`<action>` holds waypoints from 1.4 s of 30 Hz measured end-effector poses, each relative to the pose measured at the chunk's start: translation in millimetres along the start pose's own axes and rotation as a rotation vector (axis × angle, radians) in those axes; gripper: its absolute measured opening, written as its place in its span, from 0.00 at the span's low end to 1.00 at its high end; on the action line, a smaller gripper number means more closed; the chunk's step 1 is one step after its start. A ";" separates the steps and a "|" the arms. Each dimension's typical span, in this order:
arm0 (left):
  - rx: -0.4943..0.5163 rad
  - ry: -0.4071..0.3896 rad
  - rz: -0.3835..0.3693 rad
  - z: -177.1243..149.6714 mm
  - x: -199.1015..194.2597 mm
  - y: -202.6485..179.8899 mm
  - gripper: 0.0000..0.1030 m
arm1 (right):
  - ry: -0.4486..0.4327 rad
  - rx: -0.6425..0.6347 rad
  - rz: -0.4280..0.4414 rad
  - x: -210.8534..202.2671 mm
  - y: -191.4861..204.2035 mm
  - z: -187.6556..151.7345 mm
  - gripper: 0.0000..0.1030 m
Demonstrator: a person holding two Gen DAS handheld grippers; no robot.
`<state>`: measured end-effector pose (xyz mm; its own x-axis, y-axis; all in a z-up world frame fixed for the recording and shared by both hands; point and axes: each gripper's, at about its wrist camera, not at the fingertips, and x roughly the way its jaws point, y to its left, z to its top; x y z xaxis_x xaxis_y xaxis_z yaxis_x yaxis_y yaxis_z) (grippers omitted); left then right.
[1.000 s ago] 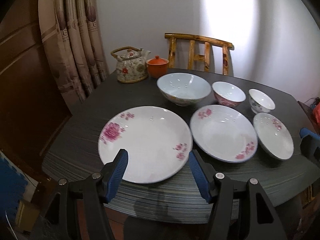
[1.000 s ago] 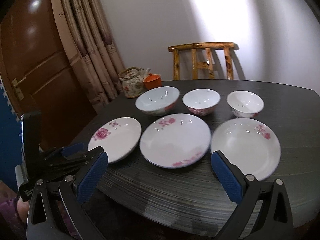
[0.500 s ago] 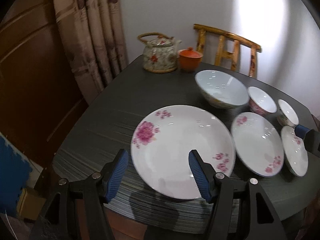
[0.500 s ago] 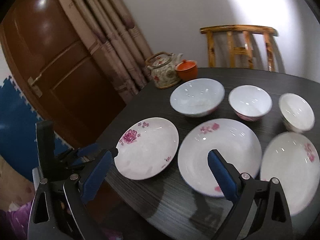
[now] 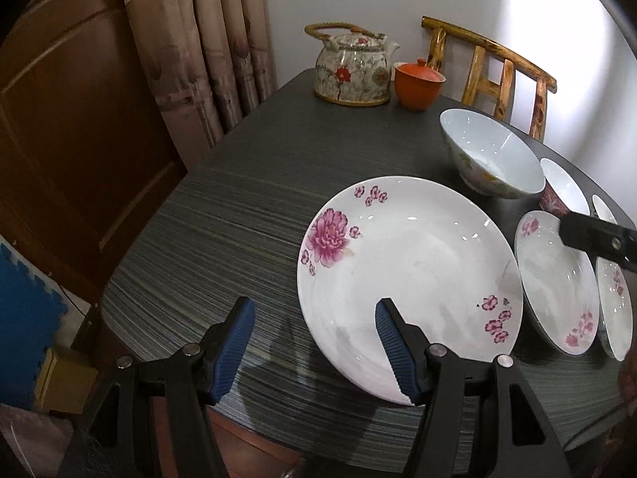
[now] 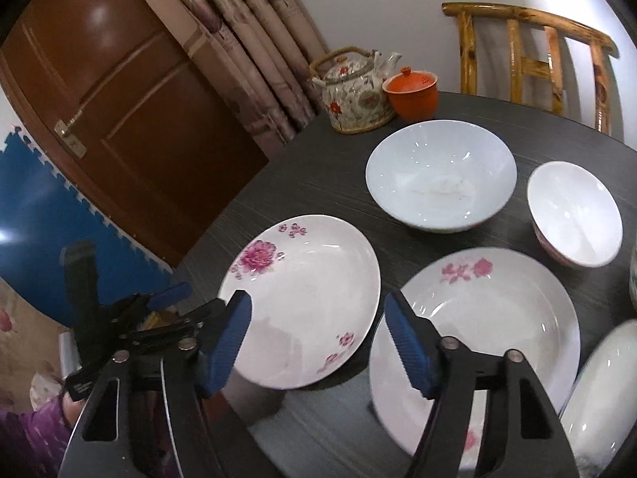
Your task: Organize plates and bowls
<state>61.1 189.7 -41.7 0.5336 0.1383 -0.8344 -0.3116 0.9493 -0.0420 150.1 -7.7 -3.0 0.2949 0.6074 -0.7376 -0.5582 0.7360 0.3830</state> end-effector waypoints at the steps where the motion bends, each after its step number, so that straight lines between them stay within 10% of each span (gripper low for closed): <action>1: -0.007 0.007 -0.003 0.2 2.2 1.5 0.63 | 0.012 0.001 -0.008 6.7 -2.4 3.8 0.64; 16: -0.081 0.088 -0.124 -2.2 33.0 13.5 0.62 | 0.133 -0.018 -0.012 68.3 -20.3 23.7 0.53; 21: -0.105 0.115 -0.168 -4.8 44.2 14.8 0.62 | 0.217 -0.028 -0.041 92.2 -25.9 24.3 0.27; 23: -0.096 0.117 -0.174 -6.4 47.2 12.2 0.56 | 0.225 -0.035 -0.039 96.0 -26.6 23.5 0.25; 25: -0.071 0.109 -0.152 -5.8 47.7 9.6 0.30 | 0.225 -0.037 -0.045 96.7 -28.0 23.8 0.17; 42: -0.195 0.084 -0.152 4.9 46.9 43.6 0.18 | 0.190 0.036 -0.019 113.8 -23.7 33.9 0.08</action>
<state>76.4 239.0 -79.9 0.5210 -0.0335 -0.8529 -0.3830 0.8838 -0.2687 223.1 54.1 -77.2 0.1514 0.5283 -0.8355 -0.5249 0.7591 0.3849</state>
